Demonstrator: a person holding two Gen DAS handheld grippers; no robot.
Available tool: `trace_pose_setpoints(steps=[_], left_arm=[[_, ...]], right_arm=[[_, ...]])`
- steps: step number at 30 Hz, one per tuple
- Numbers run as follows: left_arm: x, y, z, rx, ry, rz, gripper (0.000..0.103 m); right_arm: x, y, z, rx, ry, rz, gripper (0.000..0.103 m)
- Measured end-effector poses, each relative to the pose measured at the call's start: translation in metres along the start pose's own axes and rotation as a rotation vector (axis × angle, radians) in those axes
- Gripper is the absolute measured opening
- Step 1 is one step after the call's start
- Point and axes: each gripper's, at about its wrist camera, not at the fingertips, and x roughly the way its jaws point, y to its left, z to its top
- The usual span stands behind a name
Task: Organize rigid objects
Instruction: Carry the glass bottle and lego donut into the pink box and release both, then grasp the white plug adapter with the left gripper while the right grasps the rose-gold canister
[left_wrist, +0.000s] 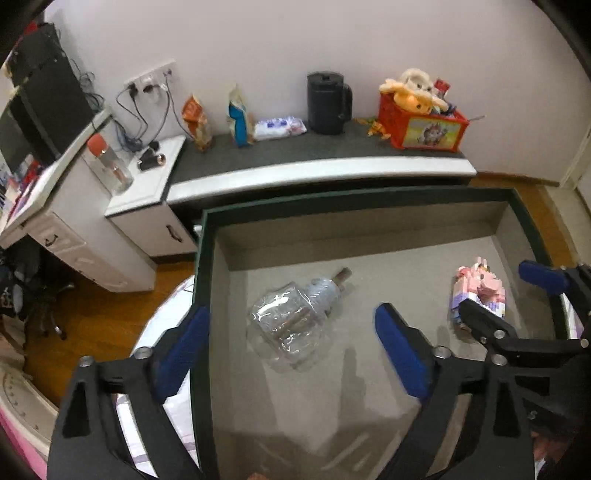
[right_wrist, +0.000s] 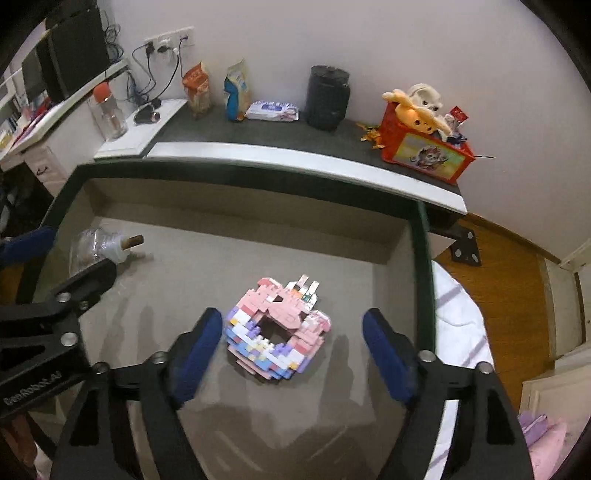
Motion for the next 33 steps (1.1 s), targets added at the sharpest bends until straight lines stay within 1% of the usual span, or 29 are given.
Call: trace_pose_setpoints(steps=[1, 2, 8, 11, 14, 17, 19, 22, 25, 29, 33], left_arm=[[-0.006, 0.003, 0.000, -0.010, -0.011, -0.017, 0.102], [-0.014, 0.005, -0.002, -0.019, -0.029, -0.024, 0.103], [-0.085, 0.021, -0.019, -0.048, -0.180, -0.056, 0.103], [-0.123, 0.033, -0.037, -0.073, -0.246, -0.070, 0.103], [-0.155, 0.048, -0.059, -0.099, -0.285, -0.082, 0.103], [-0.186, 0.063, -0.092, -0.111, -0.325, -0.093, 0.103], [-0.199, 0.070, -0.109, -0.110, -0.335, -0.093, 0.103], [-0.214, 0.083, -0.137, -0.104, -0.331, -0.094, 0.103], [-0.225, 0.087, -0.161, -0.084, -0.345, -0.078, 0.103], [-0.230, 0.091, -0.189, -0.050, -0.341, -0.081, 0.103], [-0.231, 0.092, -0.210, -0.037, -0.343, -0.067, 0.103]], right_arm=[[-0.005, -0.001, 0.000, 0.007, -0.010, 0.008, 0.082], [-0.010, -0.002, -0.001, 0.012, -0.024, 0.015, 0.082], [-0.062, -0.003, -0.020, 0.070, -0.128, 0.090, 0.083], [-0.095, -0.003, -0.039, 0.097, -0.181, 0.125, 0.083], [-0.124, 0.002, -0.066, 0.101, -0.218, 0.146, 0.083], [-0.151, 0.012, -0.097, 0.100, -0.237, 0.155, 0.083], [-0.163, 0.016, -0.112, 0.108, -0.242, 0.145, 0.083], [-0.181, 0.021, -0.138, 0.132, -0.249, 0.126, 0.083], [-0.195, 0.031, -0.161, 0.155, -0.255, 0.101, 0.083], [-0.198, 0.040, -0.183, 0.184, -0.246, 0.071, 0.083], [-0.195, 0.049, -0.200, 0.201, -0.234, 0.048, 0.083]])
